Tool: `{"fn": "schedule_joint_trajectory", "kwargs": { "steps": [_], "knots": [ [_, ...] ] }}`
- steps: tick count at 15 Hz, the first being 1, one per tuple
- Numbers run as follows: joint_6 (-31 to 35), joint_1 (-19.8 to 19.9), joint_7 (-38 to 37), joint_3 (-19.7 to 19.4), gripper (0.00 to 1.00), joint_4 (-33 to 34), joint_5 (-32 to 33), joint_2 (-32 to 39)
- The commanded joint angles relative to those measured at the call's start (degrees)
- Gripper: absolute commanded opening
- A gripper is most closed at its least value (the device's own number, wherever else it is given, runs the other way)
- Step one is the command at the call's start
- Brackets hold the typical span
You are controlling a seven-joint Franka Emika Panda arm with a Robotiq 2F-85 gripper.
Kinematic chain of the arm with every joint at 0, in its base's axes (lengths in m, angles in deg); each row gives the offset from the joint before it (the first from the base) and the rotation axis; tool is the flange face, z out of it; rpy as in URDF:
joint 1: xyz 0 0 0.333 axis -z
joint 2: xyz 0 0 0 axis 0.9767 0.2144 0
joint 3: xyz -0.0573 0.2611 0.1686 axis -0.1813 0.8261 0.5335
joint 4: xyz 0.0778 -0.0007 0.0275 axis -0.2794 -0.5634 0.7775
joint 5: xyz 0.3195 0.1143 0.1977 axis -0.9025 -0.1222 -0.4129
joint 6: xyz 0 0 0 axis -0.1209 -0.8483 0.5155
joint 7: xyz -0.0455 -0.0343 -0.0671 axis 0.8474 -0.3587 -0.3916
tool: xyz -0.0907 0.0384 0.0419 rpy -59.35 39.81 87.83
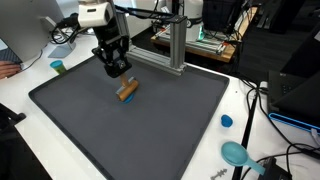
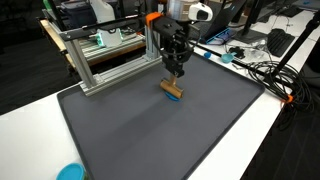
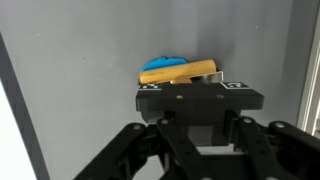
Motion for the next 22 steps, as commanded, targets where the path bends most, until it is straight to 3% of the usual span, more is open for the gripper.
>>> {"fn": "schedule_joint_trajectory", "kwargs": {
  "steps": [1,3,9,12,14,18,22],
  "knots": [
    [3.1,-3.5,-8.2,-2.4,0.22,-1.1,11.6,1.1],
    [1.9,-3.9,-11.1,-2.3,0.22,-0.9,14.9,2.0],
    [2.1,-2.8,-13.9,-1.7,0.22,-1.3,15.6,3.3],
    [4.1,-1.4,-15.3,-1.4,0.22,-2.3,13.3,-1.1],
    [3.9,0.0,-12.3,0.7,0.22,-3.7,9.4,-3.8],
    [0.6,-1.5,-11.5,2.7,0.22,-1.6,6.8,-4.3],
    [-3.8,-3.7,-13.5,2.9,0.22,2.4,9.0,-1.2]
  ]
}}
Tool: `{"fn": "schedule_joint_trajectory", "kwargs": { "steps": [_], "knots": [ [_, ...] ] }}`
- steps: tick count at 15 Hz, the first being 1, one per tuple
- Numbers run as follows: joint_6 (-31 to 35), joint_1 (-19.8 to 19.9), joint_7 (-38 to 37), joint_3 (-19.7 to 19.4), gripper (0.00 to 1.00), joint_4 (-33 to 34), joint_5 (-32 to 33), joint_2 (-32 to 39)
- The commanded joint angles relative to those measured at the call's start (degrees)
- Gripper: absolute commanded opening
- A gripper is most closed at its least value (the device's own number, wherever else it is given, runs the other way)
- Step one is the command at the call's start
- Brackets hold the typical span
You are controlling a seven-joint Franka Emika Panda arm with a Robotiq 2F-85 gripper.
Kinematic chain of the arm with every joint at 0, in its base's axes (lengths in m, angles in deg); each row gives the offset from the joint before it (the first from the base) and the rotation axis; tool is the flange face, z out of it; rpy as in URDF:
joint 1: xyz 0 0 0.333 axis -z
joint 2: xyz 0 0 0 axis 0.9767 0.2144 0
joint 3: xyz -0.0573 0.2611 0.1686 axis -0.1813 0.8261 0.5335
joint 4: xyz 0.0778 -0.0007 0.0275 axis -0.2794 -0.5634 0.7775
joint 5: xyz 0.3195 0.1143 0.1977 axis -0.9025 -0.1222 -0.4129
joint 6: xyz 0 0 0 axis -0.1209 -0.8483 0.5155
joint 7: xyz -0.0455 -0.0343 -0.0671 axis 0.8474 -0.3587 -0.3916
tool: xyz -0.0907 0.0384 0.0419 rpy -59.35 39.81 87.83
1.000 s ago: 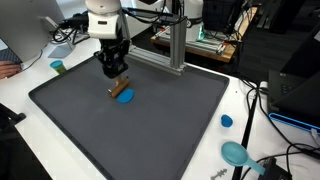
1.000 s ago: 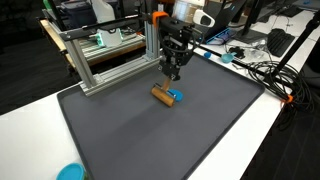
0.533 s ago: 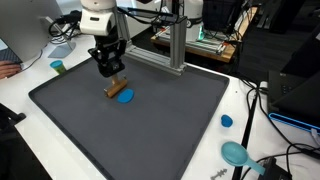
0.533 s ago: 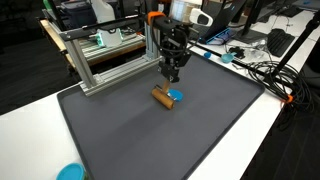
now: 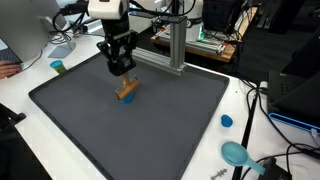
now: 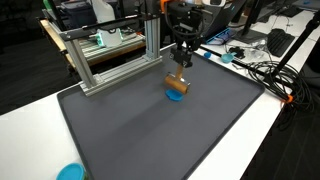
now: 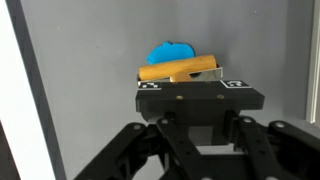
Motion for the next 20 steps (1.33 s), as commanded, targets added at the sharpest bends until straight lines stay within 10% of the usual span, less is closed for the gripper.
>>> {"fn": "schedule_joint_trajectory", "kwargs": {
  "steps": [1,20],
  "knots": [
    [-3.2,-1.4,-1.1,-0.3,0.22,3.4,1.4,2.3],
    [-3.5,-0.2,0.9,0.7,0.22,6.7,-1.2,8.2]
  ]
}}
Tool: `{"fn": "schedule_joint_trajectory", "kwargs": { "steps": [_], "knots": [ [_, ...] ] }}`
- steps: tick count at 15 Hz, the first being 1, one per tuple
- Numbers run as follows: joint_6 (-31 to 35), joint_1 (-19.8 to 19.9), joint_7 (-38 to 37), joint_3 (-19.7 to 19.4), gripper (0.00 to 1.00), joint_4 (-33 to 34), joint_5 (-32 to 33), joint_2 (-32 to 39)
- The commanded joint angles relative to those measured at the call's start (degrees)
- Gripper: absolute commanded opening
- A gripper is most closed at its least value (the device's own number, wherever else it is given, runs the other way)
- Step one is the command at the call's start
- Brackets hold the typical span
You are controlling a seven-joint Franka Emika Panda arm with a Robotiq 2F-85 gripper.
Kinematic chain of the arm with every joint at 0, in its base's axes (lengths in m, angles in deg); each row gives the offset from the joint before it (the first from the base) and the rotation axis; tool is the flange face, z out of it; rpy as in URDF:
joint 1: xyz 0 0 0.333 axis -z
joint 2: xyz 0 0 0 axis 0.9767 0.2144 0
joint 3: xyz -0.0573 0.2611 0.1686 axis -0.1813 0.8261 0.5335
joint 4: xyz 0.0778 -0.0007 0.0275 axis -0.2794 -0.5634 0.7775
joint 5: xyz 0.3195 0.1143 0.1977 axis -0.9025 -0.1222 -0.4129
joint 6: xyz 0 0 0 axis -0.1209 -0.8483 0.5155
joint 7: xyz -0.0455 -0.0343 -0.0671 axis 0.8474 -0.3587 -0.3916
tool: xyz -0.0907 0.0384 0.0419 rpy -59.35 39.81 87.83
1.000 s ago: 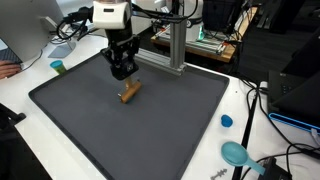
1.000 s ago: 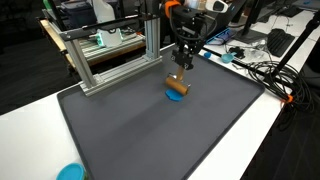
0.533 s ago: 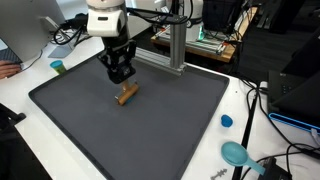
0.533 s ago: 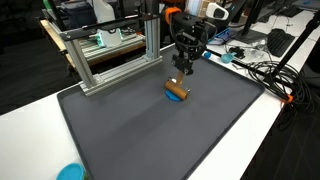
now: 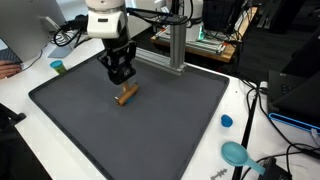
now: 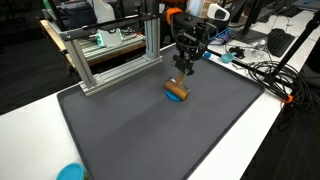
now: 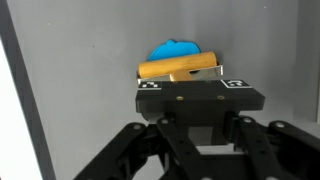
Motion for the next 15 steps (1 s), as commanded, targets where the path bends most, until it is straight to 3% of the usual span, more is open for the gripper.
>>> {"fn": "schedule_joint_trajectory", "kwargs": {
  "steps": [1,10,15],
  "knots": [
    [-1.3,0.6,1.6,1.2,0.22,0.8,-2.0,2.0],
    [-0.9,1.4,4.0,1.8,0.22,0.5,-4.8,2.5],
    [0.7,0.6,0.1,-0.4,0.22,0.2,-1.2,2.3]
  ]
}}
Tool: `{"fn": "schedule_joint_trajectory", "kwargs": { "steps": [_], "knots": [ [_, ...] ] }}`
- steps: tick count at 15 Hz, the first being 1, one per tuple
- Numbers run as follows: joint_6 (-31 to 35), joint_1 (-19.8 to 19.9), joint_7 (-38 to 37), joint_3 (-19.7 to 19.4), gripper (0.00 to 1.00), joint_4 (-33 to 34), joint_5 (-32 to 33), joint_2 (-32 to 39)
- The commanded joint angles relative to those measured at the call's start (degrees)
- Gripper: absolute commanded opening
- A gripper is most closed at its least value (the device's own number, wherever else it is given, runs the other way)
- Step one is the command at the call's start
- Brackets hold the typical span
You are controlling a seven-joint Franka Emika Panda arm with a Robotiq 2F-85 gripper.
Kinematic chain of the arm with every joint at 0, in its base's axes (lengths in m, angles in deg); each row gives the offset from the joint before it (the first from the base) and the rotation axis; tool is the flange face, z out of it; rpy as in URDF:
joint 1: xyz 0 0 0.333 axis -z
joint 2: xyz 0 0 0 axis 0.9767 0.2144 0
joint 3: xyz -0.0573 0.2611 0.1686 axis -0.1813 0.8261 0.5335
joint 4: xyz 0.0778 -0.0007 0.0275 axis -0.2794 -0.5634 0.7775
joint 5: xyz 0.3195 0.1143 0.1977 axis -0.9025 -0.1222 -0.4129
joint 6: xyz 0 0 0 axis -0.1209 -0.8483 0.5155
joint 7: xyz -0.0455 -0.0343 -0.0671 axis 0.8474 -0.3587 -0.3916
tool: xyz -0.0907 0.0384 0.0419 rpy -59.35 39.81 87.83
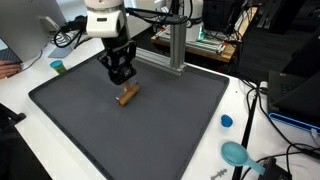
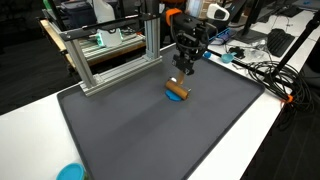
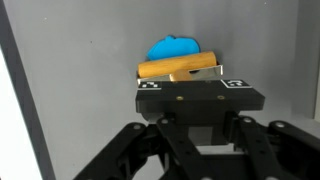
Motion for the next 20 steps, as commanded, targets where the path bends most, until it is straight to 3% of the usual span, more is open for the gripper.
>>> {"fn": "schedule_joint_trajectory", "kwargs": {
  "steps": [1,9,20],
  "knots": [
    [1.0,-0.1,-2.5,-1.0,0.22,0.0,1.1,2.3],
    [2.0,-0.9,-8.8,-3.0,0.22,-1.3,6.9,2.7],
    [2.2,-0.5,-11.6,-3.2,0.22,-1.7,7.9,3.7]
  ]
}}
